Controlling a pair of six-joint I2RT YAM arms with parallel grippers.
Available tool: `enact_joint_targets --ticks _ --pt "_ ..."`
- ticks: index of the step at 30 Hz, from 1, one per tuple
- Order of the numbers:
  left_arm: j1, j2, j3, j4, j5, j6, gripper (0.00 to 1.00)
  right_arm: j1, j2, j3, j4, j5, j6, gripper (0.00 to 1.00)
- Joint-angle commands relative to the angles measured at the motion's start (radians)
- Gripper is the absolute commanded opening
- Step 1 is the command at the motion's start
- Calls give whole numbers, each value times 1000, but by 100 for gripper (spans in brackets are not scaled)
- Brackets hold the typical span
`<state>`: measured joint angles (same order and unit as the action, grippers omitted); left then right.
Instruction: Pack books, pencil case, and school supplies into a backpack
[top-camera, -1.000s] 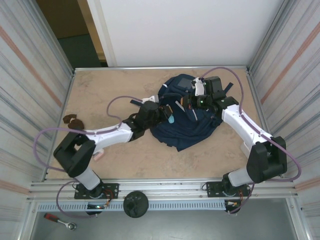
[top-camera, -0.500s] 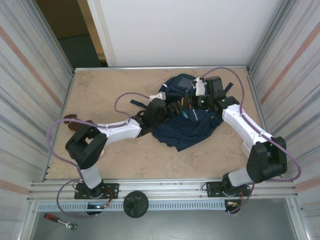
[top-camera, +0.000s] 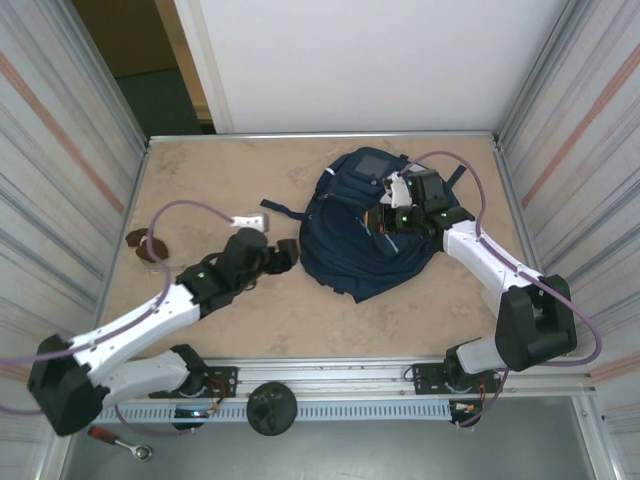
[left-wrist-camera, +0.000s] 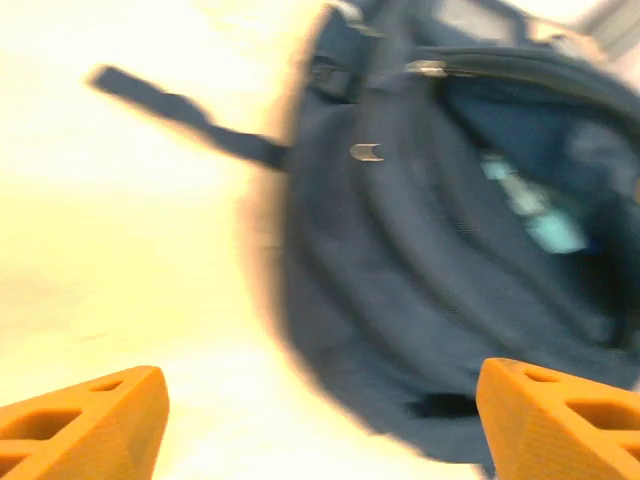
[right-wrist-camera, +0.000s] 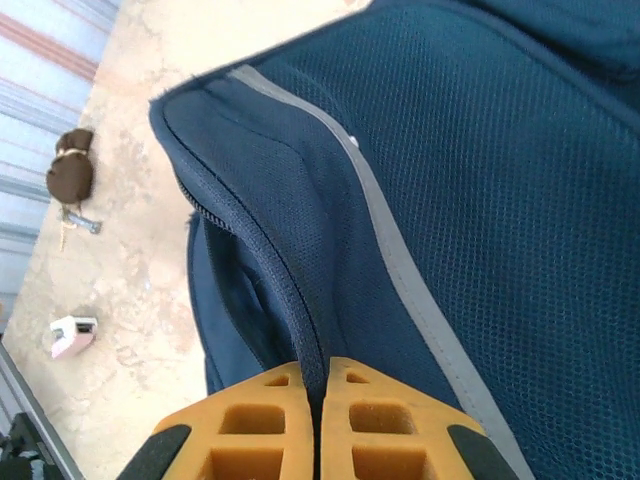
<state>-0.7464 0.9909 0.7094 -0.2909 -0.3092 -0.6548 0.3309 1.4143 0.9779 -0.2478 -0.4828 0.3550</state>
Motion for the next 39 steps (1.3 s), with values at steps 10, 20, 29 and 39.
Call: enact_joint_targets --ticks 10,20,29,39 --pt "539 -443 -267 -382 -33 -85 99 33 -27 -44 77 29 -34 0" --pt "686 -326 -334 -320 133 -103 99 41 -16 -62 102 1 -23 1" --pt "687 -135 -358 -223 259 -146 99 54 -27 -68 98 2 -30 1" --pt "672 -132 -381 -209 317 -122 95 63 -19 -64 95 18 -37 2"
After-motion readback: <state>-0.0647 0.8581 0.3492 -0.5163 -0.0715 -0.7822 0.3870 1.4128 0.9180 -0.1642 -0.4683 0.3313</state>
